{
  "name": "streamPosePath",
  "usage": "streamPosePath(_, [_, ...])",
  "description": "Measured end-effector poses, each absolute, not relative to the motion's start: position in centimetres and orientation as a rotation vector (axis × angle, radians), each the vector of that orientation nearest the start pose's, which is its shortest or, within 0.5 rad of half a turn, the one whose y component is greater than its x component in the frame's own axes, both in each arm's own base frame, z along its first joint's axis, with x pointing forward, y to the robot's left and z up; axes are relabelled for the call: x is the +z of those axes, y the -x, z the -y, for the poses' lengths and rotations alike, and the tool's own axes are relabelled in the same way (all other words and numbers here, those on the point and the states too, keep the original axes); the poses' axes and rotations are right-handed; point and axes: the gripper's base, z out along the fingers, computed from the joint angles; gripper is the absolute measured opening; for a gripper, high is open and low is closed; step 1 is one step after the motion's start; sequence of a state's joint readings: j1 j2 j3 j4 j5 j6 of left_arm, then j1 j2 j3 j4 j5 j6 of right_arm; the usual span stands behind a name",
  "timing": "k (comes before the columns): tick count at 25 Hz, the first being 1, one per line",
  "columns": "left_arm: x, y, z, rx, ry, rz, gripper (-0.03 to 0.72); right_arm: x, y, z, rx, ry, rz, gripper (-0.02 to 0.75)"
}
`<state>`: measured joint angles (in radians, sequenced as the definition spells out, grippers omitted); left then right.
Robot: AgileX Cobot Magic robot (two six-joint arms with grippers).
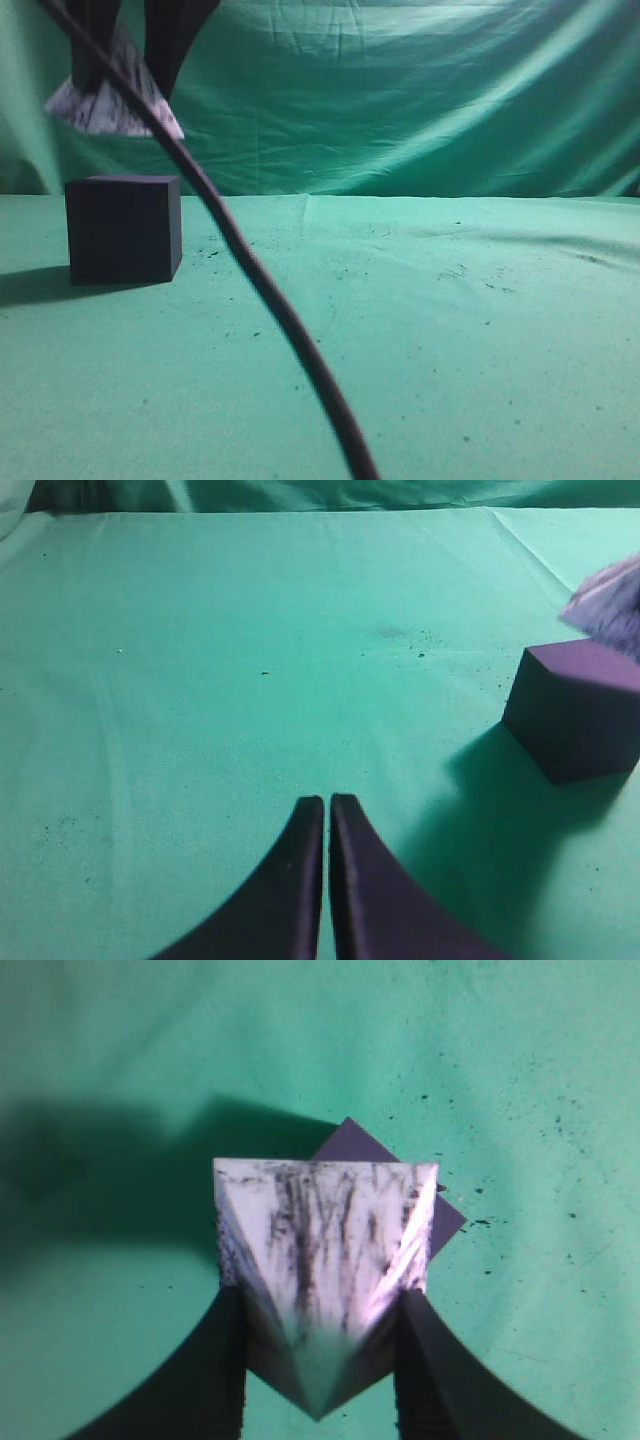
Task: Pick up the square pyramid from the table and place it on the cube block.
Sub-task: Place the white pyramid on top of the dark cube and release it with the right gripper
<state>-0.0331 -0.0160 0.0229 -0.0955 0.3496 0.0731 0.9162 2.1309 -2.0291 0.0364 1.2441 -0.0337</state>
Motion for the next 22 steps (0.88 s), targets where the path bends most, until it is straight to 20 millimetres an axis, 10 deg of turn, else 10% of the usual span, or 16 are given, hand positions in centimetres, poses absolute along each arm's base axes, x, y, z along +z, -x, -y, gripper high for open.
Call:
streamPosePath(11, [17.5,-5.3,0.5,-0.065,-0.038,-1.839,0.0,24.8,-28.6,-37.7,0.191,1.322,-2.575,0.268])
streamPosePath(13, [17.5,-5.3,0.5,-0.065,-0.038,-1.839,0.0,25.3,-28.7,-37.7,0.197,1.317,-2.562,0.422])
streamPosePath(17, [17.5,-5.3,0.5,-0.065,-0.038,-1.839,0.0,28.1,-29.0,-38.1,0.247,1.277,-2.481,0.644])
streamPosePath(22, [17.5,-5.3,0.5,-0.065,-0.038,-1.839,0.0,34.1,-28.6,-36.9,0.261,1.207,-2.335,0.601])
